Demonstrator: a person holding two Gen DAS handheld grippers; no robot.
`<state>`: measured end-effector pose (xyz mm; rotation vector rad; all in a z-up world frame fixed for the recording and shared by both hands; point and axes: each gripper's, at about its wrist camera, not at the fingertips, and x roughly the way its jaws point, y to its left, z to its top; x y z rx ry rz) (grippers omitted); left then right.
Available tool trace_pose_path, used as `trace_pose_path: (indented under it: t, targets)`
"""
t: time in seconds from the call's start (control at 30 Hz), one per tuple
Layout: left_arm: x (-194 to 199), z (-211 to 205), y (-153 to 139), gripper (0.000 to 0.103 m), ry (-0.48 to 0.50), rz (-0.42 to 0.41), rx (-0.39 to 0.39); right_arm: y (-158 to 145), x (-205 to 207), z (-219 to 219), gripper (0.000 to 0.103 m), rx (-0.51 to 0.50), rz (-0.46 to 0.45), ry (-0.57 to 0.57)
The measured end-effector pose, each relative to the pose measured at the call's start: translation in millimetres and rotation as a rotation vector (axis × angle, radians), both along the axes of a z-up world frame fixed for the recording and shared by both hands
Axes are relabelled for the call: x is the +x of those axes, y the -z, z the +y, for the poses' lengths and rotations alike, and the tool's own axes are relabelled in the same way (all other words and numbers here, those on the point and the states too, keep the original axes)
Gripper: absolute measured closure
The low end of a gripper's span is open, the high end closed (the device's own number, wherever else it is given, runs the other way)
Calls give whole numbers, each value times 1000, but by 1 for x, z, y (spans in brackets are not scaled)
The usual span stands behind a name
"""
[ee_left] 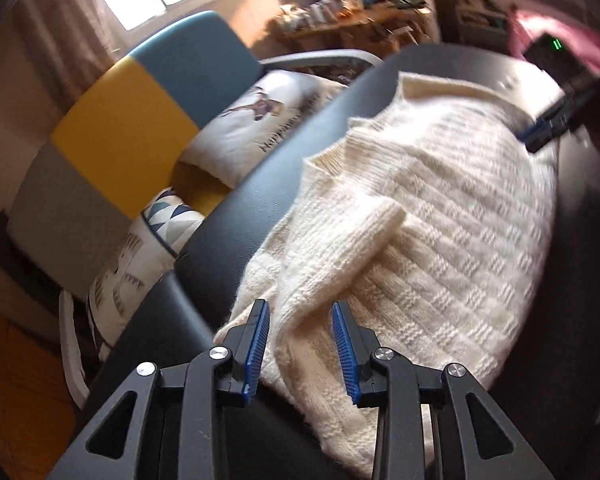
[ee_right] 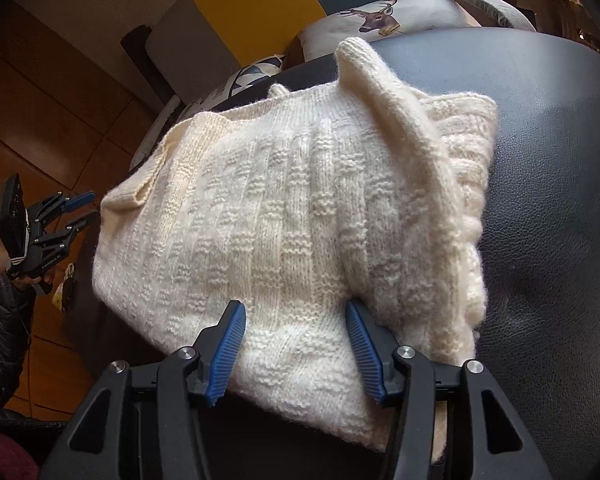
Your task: Fold clothes
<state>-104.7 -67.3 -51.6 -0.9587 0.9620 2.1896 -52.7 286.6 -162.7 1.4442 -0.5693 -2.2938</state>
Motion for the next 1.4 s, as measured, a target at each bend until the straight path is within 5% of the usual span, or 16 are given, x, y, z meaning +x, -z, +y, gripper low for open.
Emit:
trace_pose_path:
  t: [0.1, 0.13, 0.27, 0.47, 0.57, 0.63, 0.7, 0.83, 0.97, 1.1, 1.23, 1.3, 1.4]
  targets:
    - [-18, 8, 10, 72, -10, -31, -9, 0, -1, 0, 49, -14, -2, 14]
    - [-29, 7, 12, 95, -56, -62, 31, 0, 0, -1, 49, -7, 3, 11]
    - [-76, -47, 18, 97, -421, -243, 454, -1, 5, -6, 49, 39, 31, -2]
    - [-92, -110, 57, 95, -734, -486, 744, -1, 5, -5, 49, 32, 30, -7]
    - [-76, -107, 15, 91, -716, -313, 690, -9, 3, -5, 49, 32, 34, -2]
    - [-66, -82, -10, 74, -574, -275, 658, -15, 1, -5, 49, 34, 36, 2]
    - [-60, -37, -19, 73, -431, -247, 557, -21, -1, -5, 49, 36, 39, 6]
    - [-74, 44, 5, 72, -246, -301, 355, -34, -6, -5, 49, 51, 52, 12]
    - [-105, 81, 44, 72, -246, -383, 246, -48, -23, -4, 49, 184, 109, 22]
    - [-105, 83, 57, 72, -237, -375, 236, -52, -47, 1, 49, 346, 142, 51]
    - [-95, 72, 56, 96, -269, -367, 330, -33, -70, 9, 49, 436, 103, 60]
    - [-88, 65, 47, 97, -307, -323, 397, -25, -78, 12, 50, 459, 87, 55]
    - [-75, 54, 27, 98, -340, -242, 507, -24, -77, 10, 80, 437, 96, 25]
